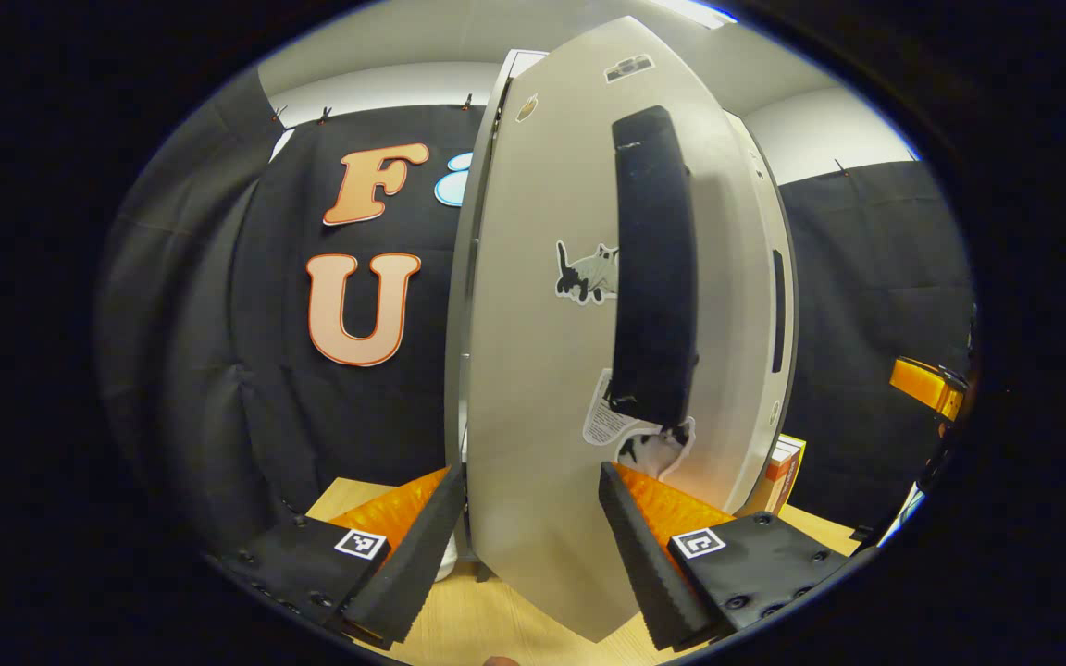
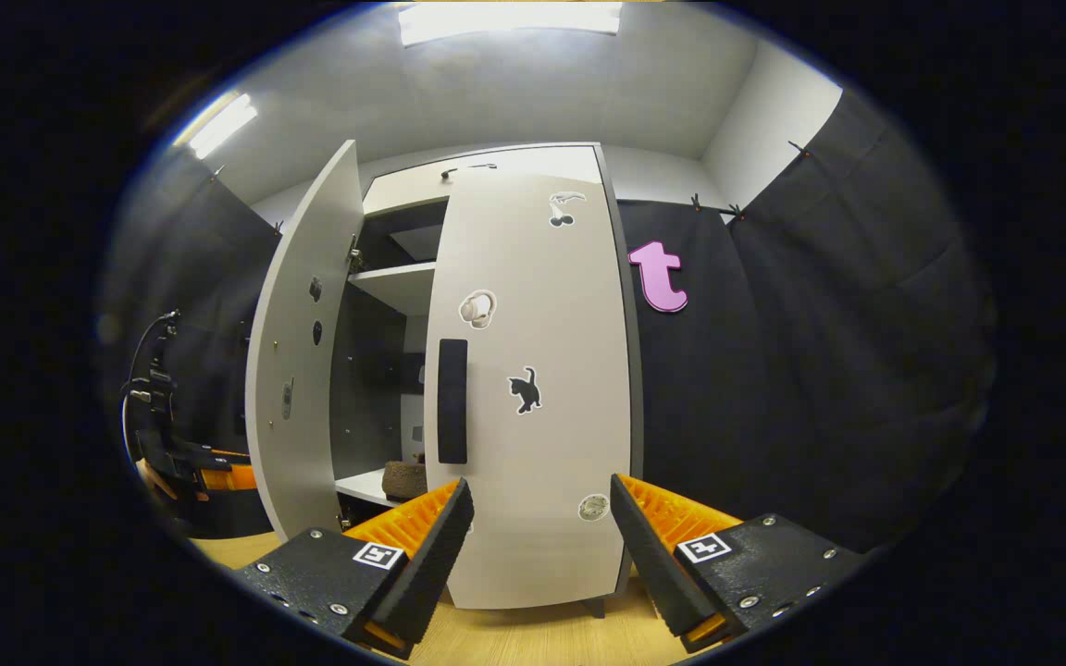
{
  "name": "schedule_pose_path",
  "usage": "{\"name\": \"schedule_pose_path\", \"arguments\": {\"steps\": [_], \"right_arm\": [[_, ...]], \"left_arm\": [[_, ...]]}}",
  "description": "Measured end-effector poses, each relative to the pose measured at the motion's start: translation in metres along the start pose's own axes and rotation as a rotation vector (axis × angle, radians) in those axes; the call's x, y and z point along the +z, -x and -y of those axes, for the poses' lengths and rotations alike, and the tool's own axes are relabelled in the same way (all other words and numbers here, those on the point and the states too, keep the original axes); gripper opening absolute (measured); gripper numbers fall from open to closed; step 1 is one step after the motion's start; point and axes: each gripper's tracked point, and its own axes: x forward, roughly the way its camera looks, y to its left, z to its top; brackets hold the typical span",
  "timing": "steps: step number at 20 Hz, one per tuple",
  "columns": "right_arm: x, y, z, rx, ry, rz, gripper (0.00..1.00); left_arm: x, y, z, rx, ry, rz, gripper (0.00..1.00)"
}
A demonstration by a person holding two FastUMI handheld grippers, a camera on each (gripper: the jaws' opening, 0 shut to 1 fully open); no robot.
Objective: Grab one shoe with the right hand and put it into the shoe cabinet, grab the other shoe with the left hand and put it into the shoe cabinet; then close the right door with the right hand and the left door with the left hand.
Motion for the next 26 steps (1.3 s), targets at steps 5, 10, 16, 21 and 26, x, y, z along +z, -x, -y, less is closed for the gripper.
{"name": "schedule_pose_path", "arguments": {"steps": [5,10,16,21,26], "right_arm": [[0.005,0.005,0.018,-0.03,0.029,0.029,0.92],[-0.005,0.006,0.043,-0.076,0.053,0.016,0.92],[-0.026,-0.008,0.056,-0.093,0.046,-0.02,0.92],[-0.047,-0.025,0.06,-0.102,0.025,-0.078,0.92],[-0.04,-0.037,0.06,-0.098,0.009,-0.103,0.92]], "left_arm": [[0.001,-0.037,0.041,-0.063,0.011,0.004,1.0],[-0.008,-0.077,0.06,-0.037,-0.029,-0.033,0.96],[-0.013,-0.098,0.07,-0.007,-0.021,-0.01,0.96],[-0.013,-0.11,0.073,0.021,-0.04,-0.029,0.96],[0.002,-0.081,0.061,0.028,0.021,-0.066,0.97]]}}
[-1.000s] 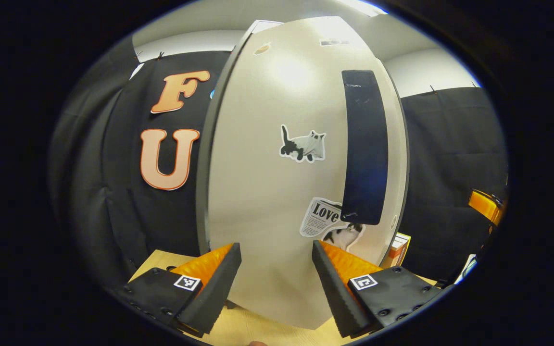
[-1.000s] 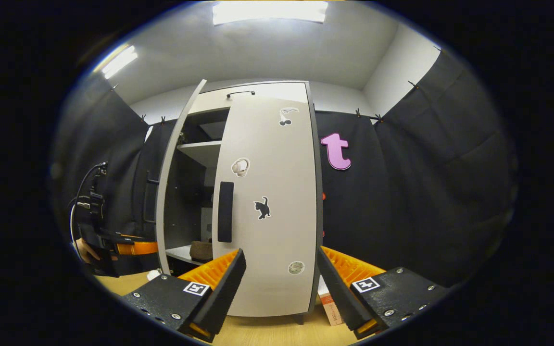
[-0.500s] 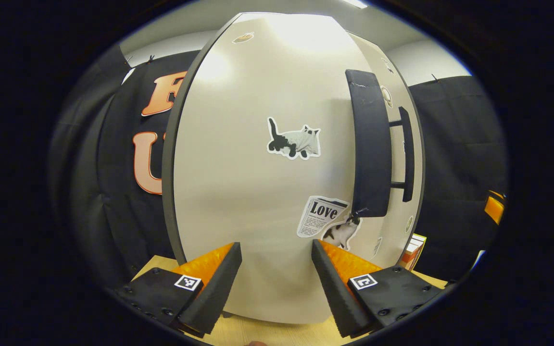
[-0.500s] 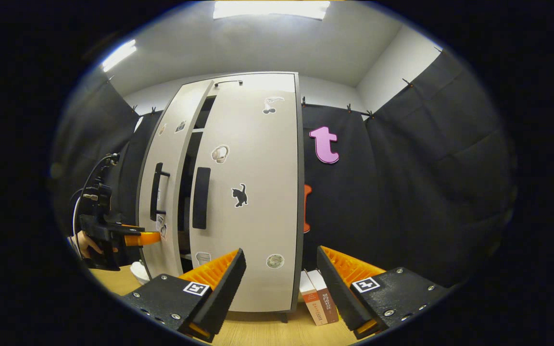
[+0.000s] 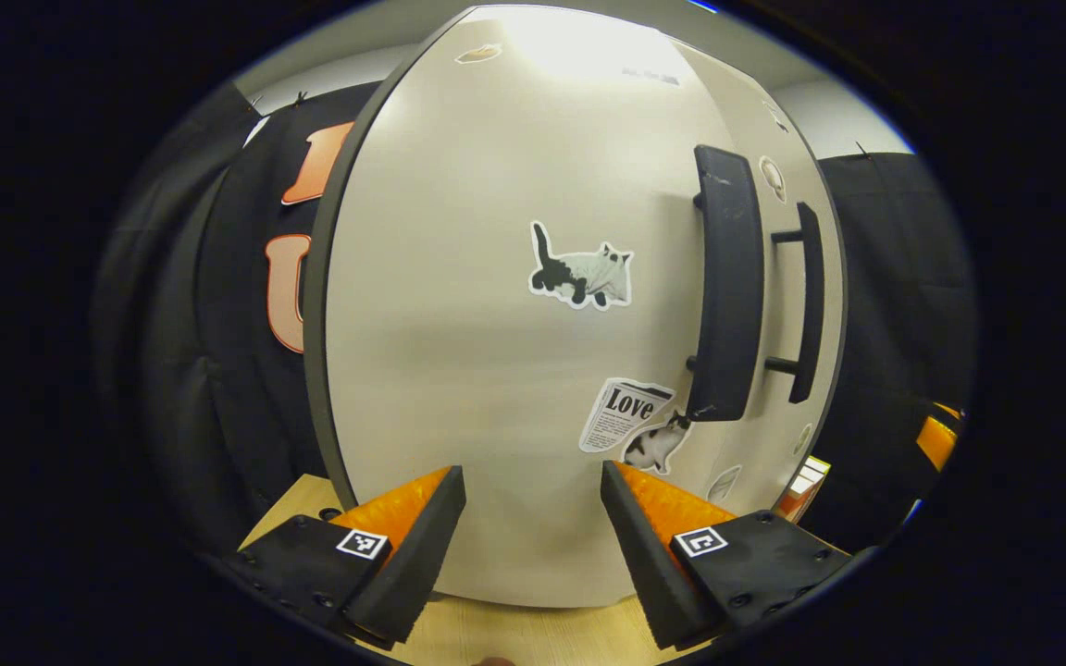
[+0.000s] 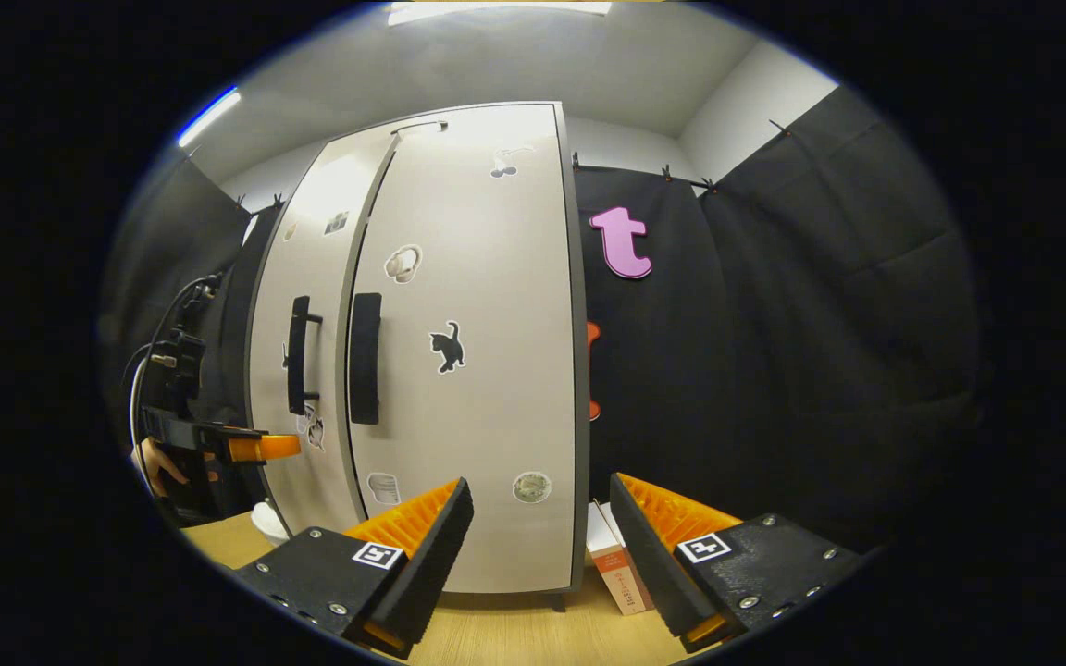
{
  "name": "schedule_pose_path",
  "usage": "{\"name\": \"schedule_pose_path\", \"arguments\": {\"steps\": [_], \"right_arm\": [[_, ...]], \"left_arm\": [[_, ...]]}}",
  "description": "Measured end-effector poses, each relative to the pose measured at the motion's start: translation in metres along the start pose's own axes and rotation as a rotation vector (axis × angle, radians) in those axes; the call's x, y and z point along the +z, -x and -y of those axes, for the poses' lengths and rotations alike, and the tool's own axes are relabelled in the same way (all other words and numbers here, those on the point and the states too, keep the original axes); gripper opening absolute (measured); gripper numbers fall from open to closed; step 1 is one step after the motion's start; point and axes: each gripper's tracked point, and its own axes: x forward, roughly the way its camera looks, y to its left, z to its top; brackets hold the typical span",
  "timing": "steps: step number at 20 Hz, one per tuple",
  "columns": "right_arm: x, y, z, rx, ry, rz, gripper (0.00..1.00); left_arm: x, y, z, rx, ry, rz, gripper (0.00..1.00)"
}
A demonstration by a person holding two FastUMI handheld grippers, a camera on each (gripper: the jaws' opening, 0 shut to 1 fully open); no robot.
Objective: Grab one shoe with the right hand and put it into the shoe cabinet, grab the other shoe with the left hand and put it into the shoe cabinet; then close the right door with the right hand and the left door with the left hand.
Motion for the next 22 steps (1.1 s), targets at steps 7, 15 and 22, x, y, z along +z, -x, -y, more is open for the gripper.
{"name": "schedule_pose_path", "arguments": {"steps": [7,15,22], "right_arm": [[0.04,0.02,-0.004,0.008,-0.026,-0.002,0.92],[0.112,0.063,-0.022,0.018,-0.034,0.058,0.92],[0.121,0.076,-0.053,0.067,-0.033,0.058,0.92]], "left_arm": [[0.095,0.145,-0.053,0.08,-0.133,0.186,0.94],[0.175,0.279,-0.138,0.219,-0.105,0.323,0.94],[0.152,0.298,-0.187,0.301,-0.083,0.257,0.96]]}}
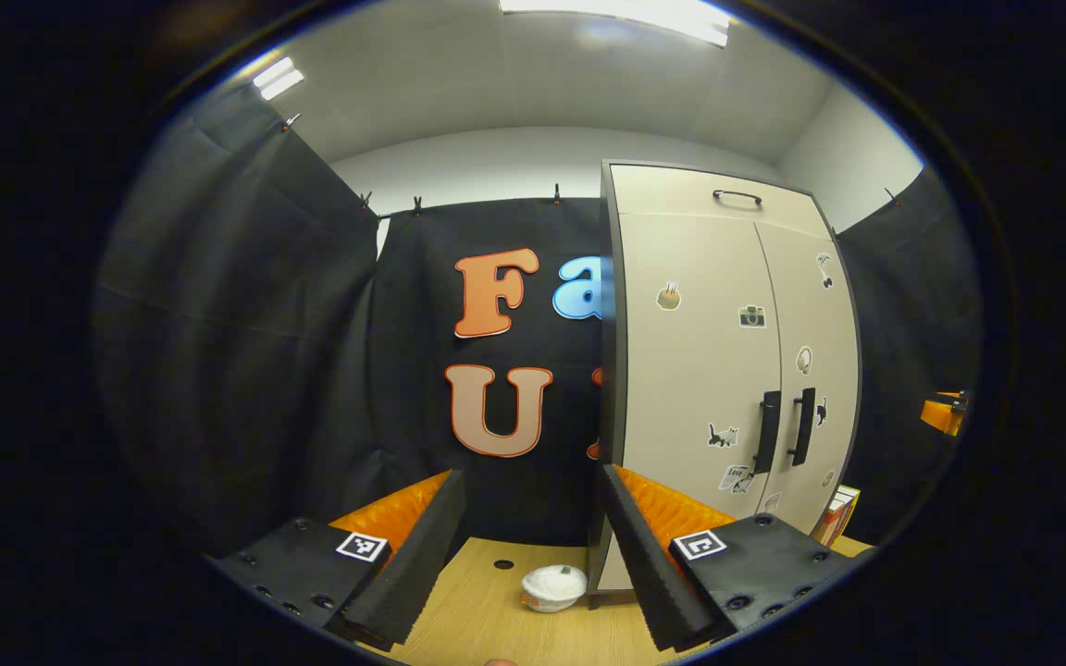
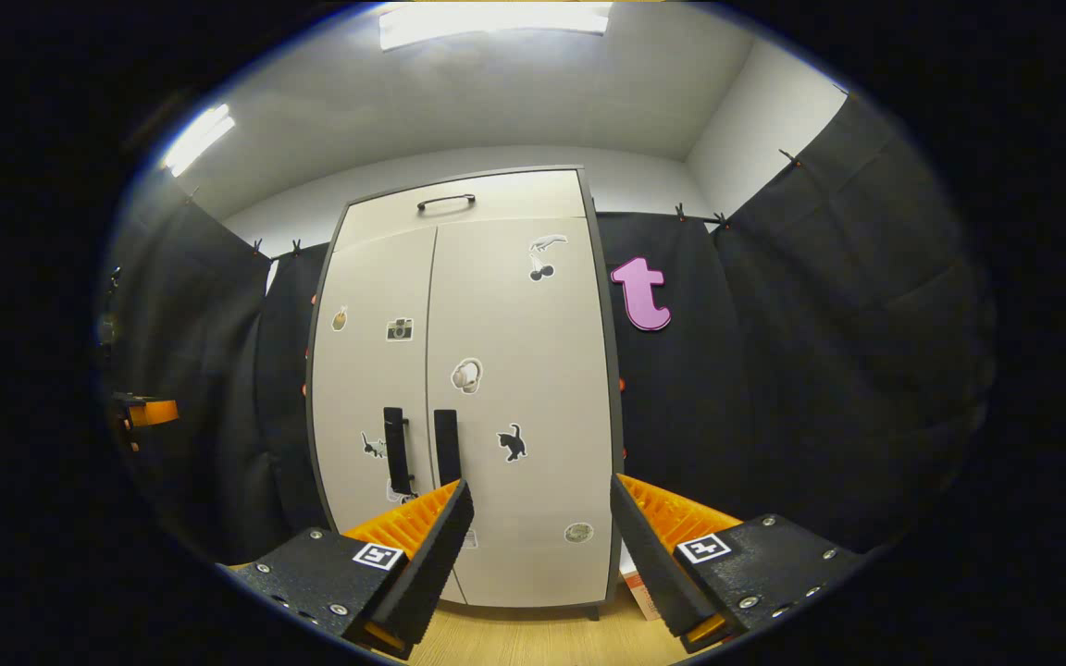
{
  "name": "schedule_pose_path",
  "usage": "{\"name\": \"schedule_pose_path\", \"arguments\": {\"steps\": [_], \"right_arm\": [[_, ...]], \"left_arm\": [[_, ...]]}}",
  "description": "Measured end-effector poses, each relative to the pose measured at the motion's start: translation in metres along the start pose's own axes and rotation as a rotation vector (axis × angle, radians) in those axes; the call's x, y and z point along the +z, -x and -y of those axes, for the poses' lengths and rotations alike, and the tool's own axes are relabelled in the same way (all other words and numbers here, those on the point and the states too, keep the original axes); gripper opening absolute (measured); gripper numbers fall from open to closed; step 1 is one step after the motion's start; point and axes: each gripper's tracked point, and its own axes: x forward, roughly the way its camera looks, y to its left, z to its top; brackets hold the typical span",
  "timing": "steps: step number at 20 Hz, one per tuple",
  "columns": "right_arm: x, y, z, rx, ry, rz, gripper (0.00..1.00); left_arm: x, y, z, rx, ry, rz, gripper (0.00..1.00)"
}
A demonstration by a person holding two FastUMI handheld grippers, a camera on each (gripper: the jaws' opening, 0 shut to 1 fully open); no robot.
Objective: Grab one shoe with the right hand and put it into the shoe cabinet, grab the other shoe with the left hand and put it into the shoe cabinet; then close the right door with the right hand and the left door with the left hand.
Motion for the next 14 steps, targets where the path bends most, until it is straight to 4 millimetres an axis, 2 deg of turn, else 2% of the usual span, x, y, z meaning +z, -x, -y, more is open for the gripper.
{"name": "schedule_pose_path", "arguments": {"steps": [7,9,14], "right_arm": [[-0.004,0.002,-0.018,0.031,0.01,-0.021,0.92],[-0.006,0.001,-0.022,0.041,0.016,-0.024,0.92],[-0.01,0.003,-0.026,0.055,0.015,-0.037,0.92]], "left_arm": [[0.012,0.011,0.007,-0.01,-0.024,0.024,0.99],[0.013,0.012,0.008,-0.018,-0.026,0.025,0.96],[0.005,0.01,0.004,-0.01,-0.014,0.007,0.96]]}}
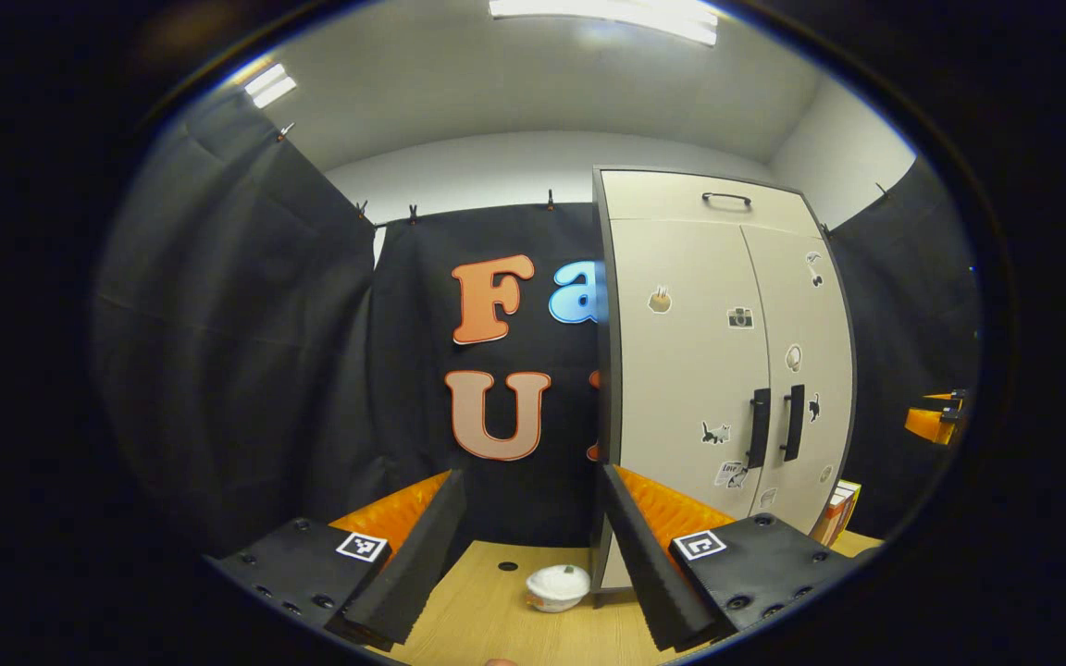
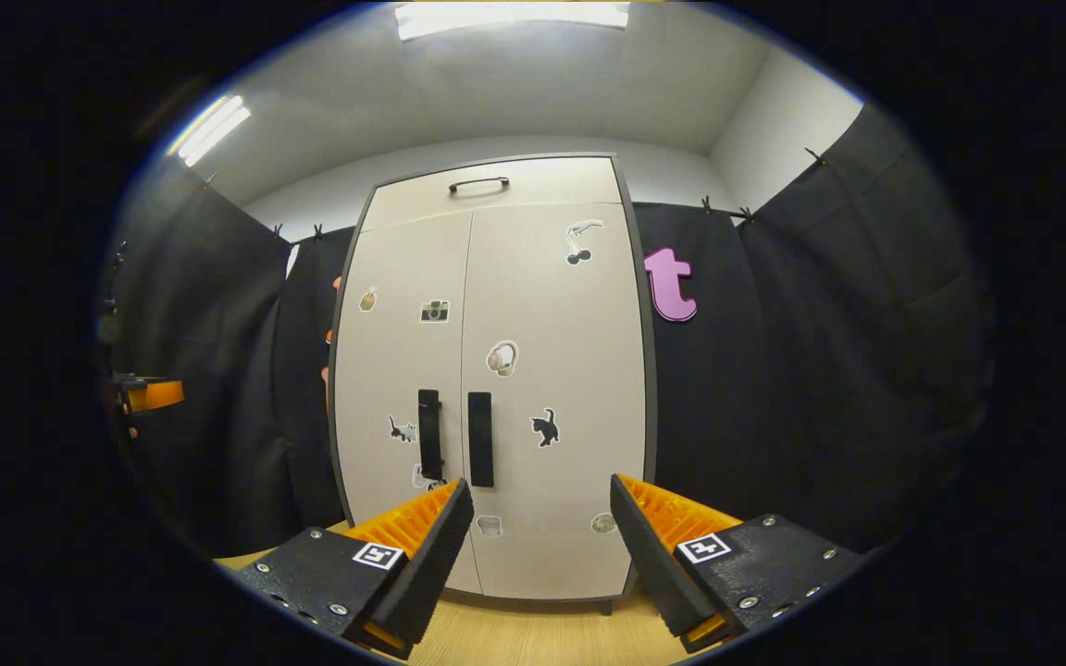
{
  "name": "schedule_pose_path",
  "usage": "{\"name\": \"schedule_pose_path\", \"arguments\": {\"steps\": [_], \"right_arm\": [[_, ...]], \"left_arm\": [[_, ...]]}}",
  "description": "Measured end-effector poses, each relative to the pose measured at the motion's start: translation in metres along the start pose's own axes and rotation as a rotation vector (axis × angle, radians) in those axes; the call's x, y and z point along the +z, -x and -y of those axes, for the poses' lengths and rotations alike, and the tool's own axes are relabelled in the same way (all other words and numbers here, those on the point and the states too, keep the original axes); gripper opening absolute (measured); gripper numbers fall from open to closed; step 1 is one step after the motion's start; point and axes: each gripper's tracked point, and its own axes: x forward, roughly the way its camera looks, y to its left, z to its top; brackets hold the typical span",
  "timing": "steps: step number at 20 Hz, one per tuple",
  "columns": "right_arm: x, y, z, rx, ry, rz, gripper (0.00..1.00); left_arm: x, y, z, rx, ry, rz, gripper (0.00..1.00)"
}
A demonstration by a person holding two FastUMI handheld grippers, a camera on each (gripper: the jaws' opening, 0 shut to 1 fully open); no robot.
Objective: Grab one shoe with the right hand and put it into the shoe cabinet, grab the other shoe with the left hand and put it into the shoe cabinet; then close the right door with the right hand and the left door with the left hand.
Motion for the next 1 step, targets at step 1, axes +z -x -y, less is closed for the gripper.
{"name": "schedule_pose_path", "arguments": {"steps": [1], "right_arm": [[0.0001,0.0004,0.0004,0.001,-0.001,-0.001,0.92]], "left_arm": [[-0.0028,-0.0012,-0.0003,-0.001,0.005,-0.008,0.96]]}}
